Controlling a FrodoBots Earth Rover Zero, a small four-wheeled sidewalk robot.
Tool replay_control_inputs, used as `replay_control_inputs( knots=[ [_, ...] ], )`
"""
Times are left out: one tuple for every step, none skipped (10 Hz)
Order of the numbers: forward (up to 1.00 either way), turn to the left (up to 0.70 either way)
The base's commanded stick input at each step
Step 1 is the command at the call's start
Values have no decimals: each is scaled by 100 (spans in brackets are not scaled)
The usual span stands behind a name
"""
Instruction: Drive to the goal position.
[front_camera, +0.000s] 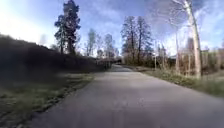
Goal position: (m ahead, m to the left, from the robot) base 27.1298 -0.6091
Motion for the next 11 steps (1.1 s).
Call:
replay_control_inputs(
  knots=[
    [100,0],
    [100,0],
    [100,0],
    [100,0],
    [100,0],
    [100,0],
    [100,0],
    [100,0],
    [100,0],
    [100,0],
    [100,0]
  ],
)
